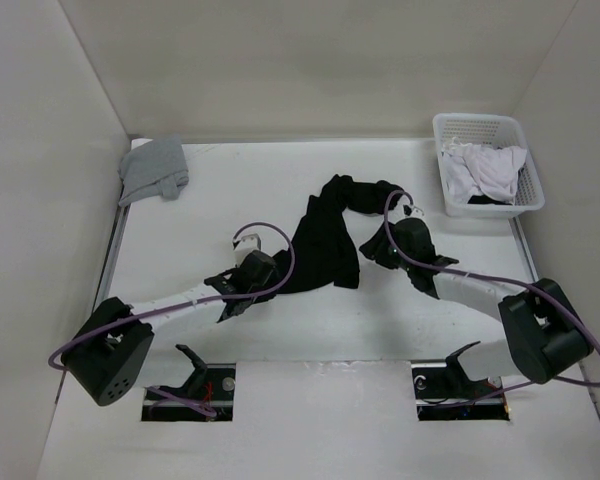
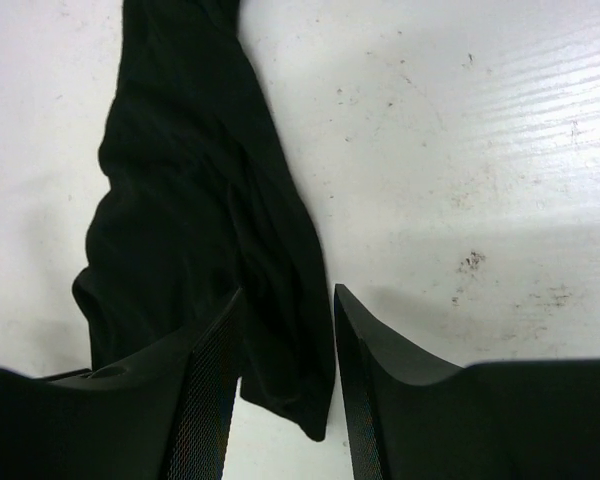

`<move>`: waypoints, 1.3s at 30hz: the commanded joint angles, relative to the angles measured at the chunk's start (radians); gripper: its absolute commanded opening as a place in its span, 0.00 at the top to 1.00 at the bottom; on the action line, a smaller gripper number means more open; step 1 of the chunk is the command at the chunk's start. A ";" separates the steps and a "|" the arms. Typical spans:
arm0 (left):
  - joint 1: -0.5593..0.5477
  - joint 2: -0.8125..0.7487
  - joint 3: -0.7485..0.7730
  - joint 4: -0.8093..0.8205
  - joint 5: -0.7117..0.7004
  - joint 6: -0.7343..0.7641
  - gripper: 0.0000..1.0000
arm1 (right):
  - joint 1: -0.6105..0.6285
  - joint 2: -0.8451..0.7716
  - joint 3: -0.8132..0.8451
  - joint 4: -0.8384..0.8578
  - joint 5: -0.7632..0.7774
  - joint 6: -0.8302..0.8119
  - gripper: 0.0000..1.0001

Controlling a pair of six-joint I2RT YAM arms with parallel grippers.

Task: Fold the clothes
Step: Flatten the tank top out

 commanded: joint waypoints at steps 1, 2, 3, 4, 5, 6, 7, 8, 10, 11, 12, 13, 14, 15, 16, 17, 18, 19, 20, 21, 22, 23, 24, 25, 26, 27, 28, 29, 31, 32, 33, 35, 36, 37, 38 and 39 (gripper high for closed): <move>-0.016 0.050 -0.007 -0.090 0.008 -0.030 0.79 | 0.019 -0.037 -0.007 0.063 0.018 0.015 0.55; -0.012 0.049 -0.012 -0.076 0.002 -0.032 0.81 | 0.022 -0.037 -0.009 0.063 0.018 0.015 0.55; -0.004 0.040 -0.016 -0.058 -0.005 -0.032 0.83 | 0.028 -0.035 -0.016 0.063 0.019 0.015 0.55; 0.001 0.032 -0.018 -0.050 -0.010 -0.032 0.85 | 0.033 -0.034 -0.024 0.062 0.021 0.017 0.55; 0.005 0.026 -0.015 -0.039 -0.015 -0.032 0.87 | 0.039 -0.034 -0.035 0.056 0.022 0.020 0.55; 0.005 0.017 -0.012 -0.027 -0.016 -0.030 0.90 | 0.042 -0.034 -0.047 0.051 0.024 0.023 0.55; 0.005 0.006 -0.009 -0.016 -0.018 -0.029 0.92 | 0.047 -0.037 -0.065 0.041 0.024 0.031 0.55; 0.004 -0.006 -0.001 -0.010 -0.018 -0.029 0.93 | 0.050 -0.046 -0.079 0.025 0.024 0.040 0.55; -0.007 -0.046 0.017 -0.006 -0.019 -0.026 0.96 | 0.060 -0.079 -0.113 -0.012 0.027 0.057 0.55; -0.012 -0.077 0.031 -0.007 -0.024 -0.021 0.97 | 0.071 -0.105 -0.134 -0.033 0.034 0.066 0.55; -0.013 -0.097 0.040 -0.012 -0.028 -0.018 0.97 | 0.080 -0.122 -0.145 -0.048 0.042 0.074 0.55; -0.010 -0.126 0.049 -0.018 -0.036 -0.010 0.98 | 0.097 -0.144 -0.154 -0.071 0.047 0.081 0.55; -0.004 -0.146 0.057 -0.021 -0.039 -0.003 0.98 | 0.116 -0.158 -0.157 -0.093 0.047 0.084 0.55; 0.005 -0.172 0.063 -0.025 -0.039 0.004 0.99 | 0.135 -0.165 -0.157 -0.113 0.047 0.086 0.56; 0.011 -0.186 0.066 -0.027 -0.041 0.007 0.99 | 0.158 -0.170 -0.156 -0.131 0.048 0.091 0.57; 0.022 -0.204 0.071 -0.029 -0.038 0.011 0.99 | 0.183 -0.170 -0.153 -0.139 0.048 0.097 0.57; 0.033 -0.220 0.073 -0.030 -0.033 0.013 0.99 | 0.198 -0.165 -0.150 -0.139 0.047 0.101 0.57; 0.037 -0.226 0.074 -0.030 -0.031 0.013 0.99 | 0.211 -0.155 -0.148 -0.136 0.048 0.107 0.56; 0.045 -0.238 0.074 -0.029 -0.028 0.016 0.99 | 0.215 -0.136 -0.144 -0.127 0.048 0.117 0.56; 0.051 -0.246 0.074 -0.026 -0.025 0.019 0.99 | 0.215 -0.120 -0.139 -0.116 0.045 0.121 0.56; 0.054 -0.252 0.074 -0.024 -0.024 0.020 1.00 | 0.215 -0.101 -0.133 -0.105 0.044 0.123 0.56; 0.057 -0.258 0.074 -0.024 -0.021 0.022 1.00 | 0.215 -0.074 -0.122 -0.090 0.048 0.123 0.56; 0.060 -0.266 0.074 -0.022 -0.016 0.025 1.00 | 0.215 -0.046 -0.115 -0.081 0.053 0.126 0.58; 0.064 -0.272 0.074 -0.022 -0.012 0.025 1.00 | 0.214 -0.031 -0.110 -0.072 0.059 0.136 0.60; 0.065 -0.278 0.073 -0.022 -0.007 0.028 1.00 | 0.212 -0.012 -0.107 -0.053 0.079 0.144 0.61; 0.068 -0.284 0.071 -0.022 -0.005 0.030 1.00 | 0.212 0.000 -0.104 -0.041 0.094 0.146 0.62; 0.070 -0.289 0.069 -0.021 -0.002 0.030 0.99 | 0.212 0.012 -0.098 -0.035 0.102 0.150 0.63; 0.074 -0.293 0.069 -0.019 0.002 0.033 0.99 | 0.212 0.031 -0.089 -0.021 0.102 0.153 0.64; 0.085 -0.296 0.069 -0.015 0.010 0.037 0.99 | 0.215 0.061 -0.059 -0.019 0.082 0.150 0.68; 0.088 -0.297 0.069 -0.012 0.013 0.037 0.99 | 0.215 0.074 -0.047 -0.019 0.070 0.150 0.70; 0.093 -0.298 0.068 -0.007 0.016 0.042 0.99 | 0.217 0.086 -0.039 -0.013 0.059 0.153 0.77; 0.102 -0.300 0.071 0.002 0.019 0.047 0.99 | 0.220 0.085 -0.036 -0.024 0.073 0.155 0.90; 0.106 -0.303 0.076 0.004 0.021 0.050 0.99 | 0.220 0.054 -0.045 -0.036 0.094 0.150 0.96; 0.114 -0.310 0.083 0.005 0.019 0.056 0.99 | 0.211 0.021 -0.053 -0.056 0.116 0.144 0.98; 0.125 -0.321 0.094 0.010 0.016 0.062 0.99 | 0.197 -0.039 -0.058 -0.102 0.140 0.134 0.99; 0.139 -0.335 0.108 0.016 0.013 0.065 1.00 | 0.171 -0.147 -0.043 -0.210 0.174 0.089 1.00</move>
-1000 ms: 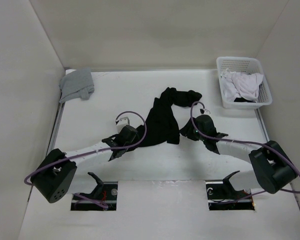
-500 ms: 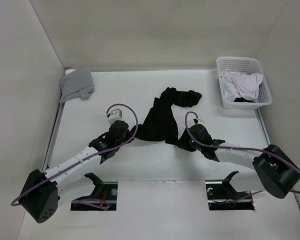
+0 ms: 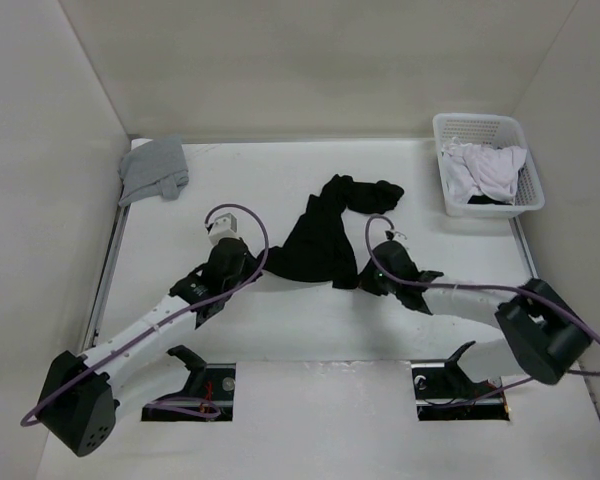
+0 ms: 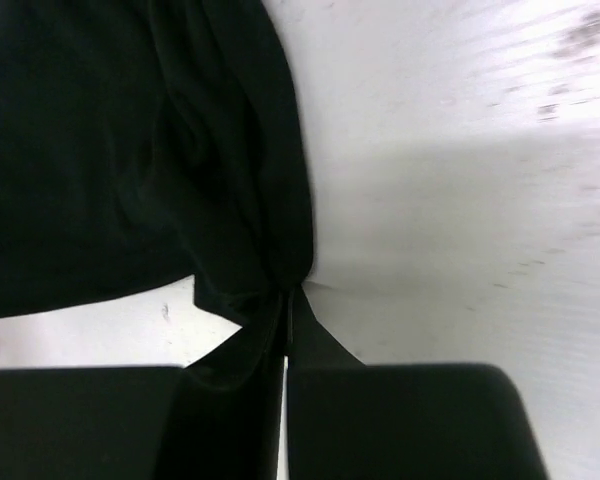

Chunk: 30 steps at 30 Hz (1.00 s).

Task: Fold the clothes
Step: Flatten the tank top out

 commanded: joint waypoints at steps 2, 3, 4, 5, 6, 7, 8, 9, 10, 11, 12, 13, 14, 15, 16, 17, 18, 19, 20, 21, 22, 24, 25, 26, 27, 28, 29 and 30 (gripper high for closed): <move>0.046 -0.072 0.088 0.067 -0.003 0.027 1.00 | -0.044 -0.325 0.080 -0.320 0.132 -0.119 0.99; 0.056 -0.081 0.096 0.080 -0.004 0.024 1.00 | -0.046 -0.400 0.133 -0.429 0.167 -0.161 0.99; 0.066 -0.089 0.105 0.089 -0.008 0.024 1.00 | -0.040 -0.453 0.199 -0.531 0.193 -0.205 0.98; 0.082 -0.100 0.116 0.095 -0.014 0.018 1.00 | -0.008 -0.476 0.297 -0.666 0.205 -0.254 0.97; 0.093 -0.107 0.120 0.097 -0.014 0.013 1.00 | 0.034 -0.469 0.351 -0.740 0.218 -0.271 0.97; 0.098 -0.115 0.120 0.097 -0.011 0.007 1.00 | 0.073 -0.453 0.381 -0.782 0.227 -0.278 0.96; 0.101 -0.124 0.116 0.088 -0.011 0.001 0.99 | 0.157 -0.412 0.410 -0.827 0.244 -0.279 0.93; 0.104 -0.138 0.102 0.077 -0.009 -0.002 0.99 | 0.251 -0.351 0.416 -0.850 0.255 -0.270 0.88; 0.106 -0.146 0.094 0.072 -0.009 -0.004 0.99 | 0.270 -0.335 0.415 -0.853 0.255 -0.264 0.86; 0.113 -0.161 0.078 0.054 -0.009 -0.008 0.99 | 0.343 -0.259 0.390 -0.852 0.249 -0.227 0.83; 0.125 -0.182 0.061 0.029 -0.008 -0.010 0.99 | 0.368 -0.222 0.374 -0.842 0.242 -0.209 0.80; 0.133 -0.192 0.054 0.019 -0.006 -0.010 0.99 | 0.393 -0.193 0.361 -0.835 0.232 -0.198 0.76; 0.147 -0.213 0.041 -0.004 -0.006 -0.012 0.99 | 0.425 -0.162 0.344 -0.821 0.212 -0.175 0.67; 0.155 -0.225 0.033 -0.015 -0.006 -0.012 0.99 | 0.437 -0.157 0.338 -0.809 0.204 -0.163 0.64; 0.161 -0.239 0.027 -0.027 -0.005 -0.013 0.99 | 0.453 -0.157 0.334 -0.799 0.196 -0.152 0.61; 0.176 -0.264 0.013 -0.053 -0.003 -0.015 0.99 | 0.477 -0.162 0.330 -0.793 0.184 -0.135 0.57; 0.182 -0.275 0.008 -0.063 -0.003 -0.015 0.99 | 0.486 -0.180 0.324 -0.793 0.184 -0.123 0.53; 0.191 -0.285 -0.001 -0.072 -0.001 -0.015 0.99 | 0.491 -0.201 0.311 -0.786 0.189 -0.107 0.50; 0.199 -0.290 -0.007 -0.077 0.002 -0.015 0.99 | 0.482 -0.217 0.289 -0.775 0.193 -0.086 0.49; 0.210 -0.291 -0.013 -0.080 0.012 -0.015 0.98 | 0.442 -0.238 0.243 -0.737 0.199 -0.046 0.49; 0.214 -0.292 -0.016 -0.077 0.018 -0.015 0.98 | 0.430 -0.243 0.222 -0.720 0.199 -0.031 0.50; 0.224 -0.292 -0.019 -0.068 0.032 -0.016 0.98 | 0.405 -0.236 0.142 -0.637 0.193 0.030 0.52; 0.224 -0.292 -0.021 -0.064 0.034 -0.016 0.98 | 0.399 -0.232 0.107 -0.584 0.183 0.070 0.53; 0.224 -0.292 -0.022 -0.058 0.035 -0.016 0.98 | 0.395 -0.229 0.084 -0.539 0.172 0.092 0.54; 0.224 -0.288 -0.024 -0.055 0.037 -0.016 0.98 | 0.388 -0.222 0.065 -0.498 0.163 0.110 0.55; 0.219 -0.285 -0.025 -0.049 0.038 -0.015 0.98 | 0.376 -0.211 0.047 -0.450 0.150 0.127 0.56; 0.216 -0.284 -0.025 -0.048 0.038 -0.015 0.98 | 0.364 -0.202 0.037 -0.421 0.153 0.136 0.56; 0.211 -0.282 -0.030 -0.043 0.038 -0.015 0.98 | 0.349 -0.193 0.030 -0.398 0.158 0.149 0.56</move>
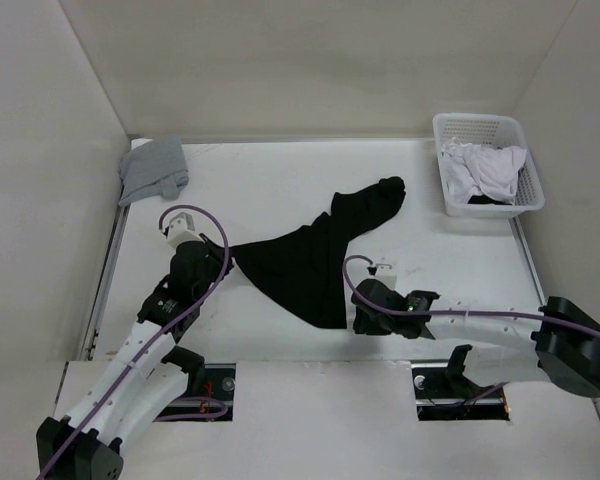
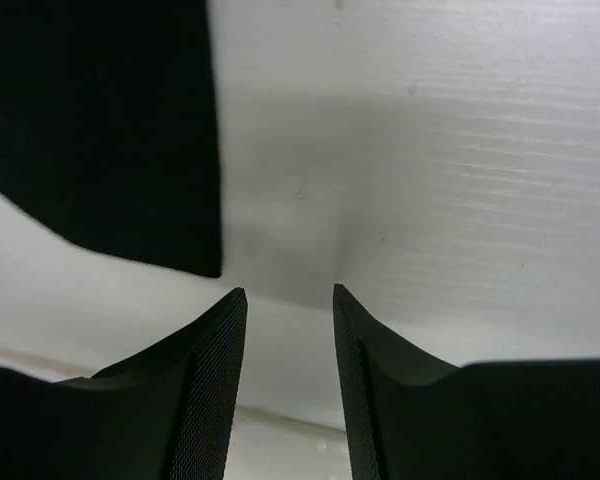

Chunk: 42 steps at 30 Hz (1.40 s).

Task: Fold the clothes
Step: Flatten the tank top out

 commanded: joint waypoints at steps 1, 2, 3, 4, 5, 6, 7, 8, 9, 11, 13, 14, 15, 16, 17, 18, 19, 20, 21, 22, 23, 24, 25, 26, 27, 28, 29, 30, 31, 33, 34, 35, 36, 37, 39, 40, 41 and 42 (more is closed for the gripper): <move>-0.008 -0.001 -0.017 0.047 0.016 -0.002 0.98 | -0.057 0.044 -0.038 0.239 -0.011 0.112 0.55; -0.011 0.002 -0.020 0.051 0.016 -0.002 0.98 | -0.058 0.053 -0.036 0.252 -0.012 0.111 0.55; -0.013 0.005 -0.022 0.055 0.017 -0.002 0.98 | -0.061 0.073 -0.027 0.270 -0.020 0.099 0.55; -0.018 0.010 -0.025 0.061 0.022 -0.002 0.98 | -0.061 0.090 -0.013 0.284 -0.029 0.086 0.55; -0.021 0.015 -0.026 0.067 0.027 -0.002 0.98 | -0.058 0.114 0.002 0.298 -0.037 0.086 0.54; -0.022 0.016 -0.029 0.070 0.030 -0.004 0.98 | -0.052 0.125 0.010 0.298 -0.040 0.086 0.54; -0.022 0.016 -0.029 0.070 0.030 -0.004 0.98 | -0.048 0.138 0.016 0.293 -0.041 0.088 0.54; -0.022 0.015 -0.032 0.075 0.030 -0.004 0.98 | -0.034 0.157 0.020 0.287 -0.038 0.097 0.55; -0.022 0.012 -0.032 0.077 0.030 -0.004 0.98 | -0.031 0.167 0.020 0.283 -0.038 0.108 0.57; -0.021 0.008 -0.032 0.078 0.030 -0.002 0.98 | -0.025 0.179 0.017 0.272 -0.032 0.124 0.61; -0.021 0.004 -0.032 0.083 0.031 -0.002 0.98 | -0.006 0.190 0.025 0.246 -0.029 0.138 0.64; -0.021 -0.001 -0.034 0.084 0.033 -0.004 0.98 | 0.009 0.196 0.034 0.212 -0.012 0.146 0.65; -0.021 -0.002 -0.035 0.084 0.033 -0.004 0.98 | 0.018 0.197 0.037 0.192 -0.002 0.155 0.65; -0.022 -0.005 -0.037 0.086 0.033 -0.005 0.98 | 0.032 0.199 0.045 0.160 0.014 0.167 0.65; -0.022 -0.008 -0.040 0.086 0.033 -0.005 0.98 | 0.046 0.199 0.053 0.130 0.029 0.177 0.65; -0.022 -0.008 -0.040 0.086 0.033 -0.007 0.98 | 0.055 0.198 0.059 0.105 0.041 0.183 0.65; -0.022 -0.010 -0.043 0.086 0.033 -0.007 0.98 | 0.072 0.194 0.066 0.067 0.064 0.195 0.64; -0.022 -0.011 -0.048 0.092 0.033 -0.010 0.98 | 0.077 0.194 0.070 0.051 0.072 0.200 0.64; -0.024 -0.011 -0.051 0.100 0.033 -0.012 0.98 | 0.087 0.193 0.079 0.010 0.093 0.216 0.63; -0.024 -0.011 -0.054 0.104 0.034 -0.013 0.98 | 0.092 0.193 0.085 -0.010 0.104 0.226 0.62; -0.025 -0.005 -0.055 0.112 0.042 -0.016 0.98 | 0.100 0.199 0.097 -0.041 0.118 0.235 0.62; -0.025 -0.005 -0.055 0.113 0.044 -0.016 0.98 | 0.101 0.202 0.102 -0.047 0.121 0.235 0.62; -0.025 -0.004 -0.055 0.115 0.045 -0.016 0.98 | 0.103 0.216 0.111 -0.055 0.123 0.235 0.62; -0.025 -0.004 -0.055 0.116 0.045 -0.016 0.98 | 0.104 0.225 0.119 -0.055 0.121 0.230 0.62; -0.024 -0.005 -0.055 0.117 0.047 -0.015 0.98 | 0.104 0.230 0.122 -0.055 0.121 0.229 0.62; -0.022 -0.007 -0.054 0.117 0.047 -0.012 0.98 | 0.104 0.245 0.129 -0.055 0.118 0.227 0.63; -0.019 -0.011 -0.055 0.117 0.047 -0.009 0.98 | 0.104 0.257 0.134 -0.053 0.117 0.226 0.65; -0.018 -0.013 -0.055 0.117 0.047 -0.009 0.98 | 0.104 0.262 0.136 -0.053 0.115 0.226 0.65; -0.016 -0.015 -0.058 0.117 0.048 -0.007 0.98 | 0.104 0.266 0.136 -0.046 0.112 0.226 0.67; -0.016 -0.013 -0.062 0.118 0.048 -0.007 0.98 | 0.104 0.267 0.134 -0.036 0.108 0.224 0.68; -0.016 -0.013 -0.062 0.120 0.048 -0.007 0.98 | 0.104 0.267 0.134 -0.033 0.101 0.221 0.68; -0.016 -0.013 -0.062 0.121 0.050 -0.007 0.98 | 0.104 0.265 0.136 -0.030 0.098 0.220 0.68; -0.014 -0.012 -0.062 0.123 0.053 -0.007 0.98 | 0.104 0.265 0.137 -0.026 0.095 0.217 0.68; -0.013 -0.011 -0.062 0.123 0.053 -0.007 0.98 | 0.104 0.268 0.140 -0.023 0.089 0.210 0.68; -0.013 -0.011 -0.062 0.124 0.053 -0.007 0.98 | 0.104 0.280 0.148 -0.019 0.078 0.204 0.68; -0.011 -0.010 -0.062 0.126 0.053 -0.007 0.98 | 0.104 0.292 0.148 -0.019 0.072 0.203 0.69; -0.011 -0.008 -0.062 0.129 0.053 -0.007 0.98 | 0.104 0.300 0.148 -0.016 0.062 0.201 0.71; -0.011 -0.008 -0.062 0.130 0.053 -0.007 0.98 | 0.107 0.302 0.148 -0.013 0.057 0.201 0.71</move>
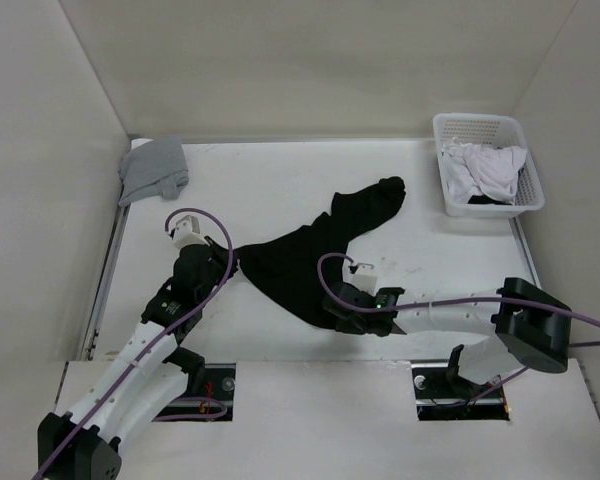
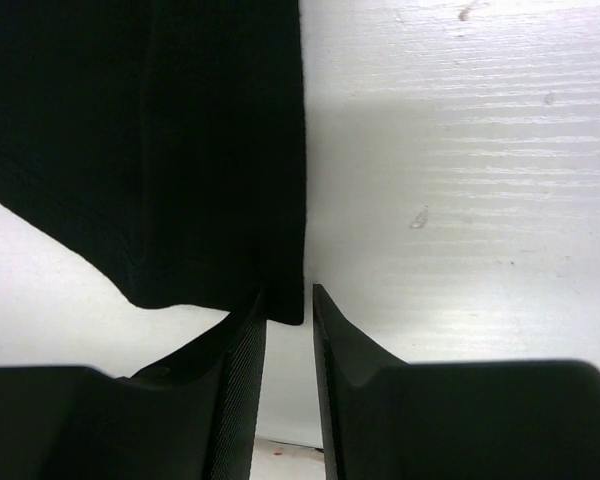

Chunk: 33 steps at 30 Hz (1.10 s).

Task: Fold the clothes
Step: Flatten the tank top out

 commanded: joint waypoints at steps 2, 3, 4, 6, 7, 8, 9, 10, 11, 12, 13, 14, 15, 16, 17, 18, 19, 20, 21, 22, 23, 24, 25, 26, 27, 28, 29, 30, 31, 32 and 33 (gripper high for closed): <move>0.008 -0.007 -0.016 0.071 0.010 0.000 0.98 | 0.018 0.056 0.007 -0.021 -0.046 -0.017 0.73; 0.005 -0.004 -0.016 0.072 0.010 -0.001 0.98 | 0.019 0.062 0.007 -0.013 -0.049 -0.019 0.77; 0.002 -0.001 -0.014 0.075 0.010 -0.003 0.98 | 0.019 0.062 0.007 -0.012 -0.049 -0.019 0.79; -0.002 0.002 -0.013 0.078 0.010 -0.003 0.98 | 0.019 0.041 -0.004 -0.012 -0.031 -0.008 0.90; -0.002 0.002 -0.013 0.079 0.010 -0.004 0.98 | 0.019 0.041 -0.004 -0.012 -0.031 -0.008 0.90; -0.002 0.002 -0.011 0.079 0.010 -0.004 0.98 | 0.019 0.000 -0.016 -0.025 0.004 0.008 0.97; -0.003 0.002 -0.010 0.079 0.010 -0.006 0.98 | 0.019 -0.022 -0.017 -0.032 0.024 0.012 0.98; -0.003 -0.003 0.001 0.079 0.010 -0.006 0.99 | 0.019 -0.084 -0.016 -0.056 0.071 0.013 1.00; -0.003 -0.006 0.007 0.079 0.007 -0.006 0.99 | 0.019 -0.118 -0.011 -0.073 0.096 0.010 1.00; -0.003 -0.015 0.032 0.079 0.003 -0.006 0.99 | 0.024 -0.190 0.007 -0.111 0.151 -0.005 1.00; -0.003 -0.021 0.047 0.080 0.000 -0.006 0.99 | 0.028 -0.239 0.027 -0.140 0.187 -0.020 1.00; -0.003 -0.033 0.090 0.086 -0.006 -0.010 1.00 | 0.030 -0.342 0.083 -0.204 0.260 -0.071 1.00; -0.005 -0.042 0.131 0.092 -0.014 -0.011 1.00 | 0.032 -0.411 0.137 -0.254 0.314 -0.109 1.00; -0.014 -0.052 0.191 0.109 -0.029 -0.009 1.00 | 0.038 -0.480 0.201 -0.294 0.377 -0.155 1.00; -0.017 -0.053 0.205 0.114 -0.032 -0.007 1.00 | 0.042 -0.514 0.240 -0.314 0.412 -0.184 1.00; -0.035 -0.056 0.272 0.137 -0.061 0.002 1.00 | 0.056 -0.565 0.315 -0.337 0.467 -0.242 1.00; -0.044 -0.058 0.301 0.146 -0.075 0.005 1.00 | 0.065 -0.588 0.361 -0.345 0.497 -0.278 1.00; -0.081 -0.052 0.396 0.185 -0.129 0.032 1.00 | 0.093 -0.621 0.471 -0.349 0.558 -0.381 1.00; -0.104 -0.044 0.445 0.213 -0.161 0.055 1.00 | 0.107 -0.628 0.533 -0.340 0.595 -0.442 1.00; -0.123 -0.040 0.485 0.236 -0.181 0.077 1.00 | 0.114 -0.629 0.576 -0.331 0.624 -0.486 1.00; -0.142 -0.033 0.536 0.265 -0.206 0.109 1.00 | 0.128 -0.626 0.637 -0.319 0.659 -0.546 1.00; -0.161 -0.027 0.591 0.298 -0.236 0.150 1.00 | 0.145 -0.616 0.704 -0.300 0.697 -0.613 1.00; -0.172 -0.023 0.639 0.327 -0.261 0.193 1.00 | 0.165 -0.604 0.770 -0.268 0.736 -0.682 1.00; -0.179 -0.021 0.674 0.347 -0.272 0.219 1.00 | 0.176 -0.596 0.810 -0.242 0.760 -0.736 1.00; -0.187 -0.018 0.726 0.374 -0.281 0.264 1.00 | 0.188 -0.585 0.864 -0.192 0.783 -0.817 1.00; -0.189 -0.012 0.754 0.385 -0.284 0.291 1.00 | 0.194 -0.577 0.907 -0.124 0.793 -0.899 1.00; -0.190 -0.007 0.774 0.388 -0.287 0.308 0.99 | 0.197 -0.574 0.921 -0.086 0.791 -0.937 1.00; -0.190 0.002 0.797 0.390 -0.292 0.331 0.99 | 0.203 -0.567 0.943 -0.011 0.772 -1.017 1.00; -0.186 0.014 0.811 0.391 -0.301 0.353 0.99 | 0.203 -0.554 0.952 0.057 0.753 -1.083 1.00; -0.183 0.019 0.811 0.394 -0.309 0.365 0.99 | 0.202 -0.545 0.952 0.089 0.744 -1.109 1.00; -0.176 0.031 0.810 0.398 -0.324 0.377 0.99 | 0.194 -0.525 0.950 0.134 0.726 -1.146 1.00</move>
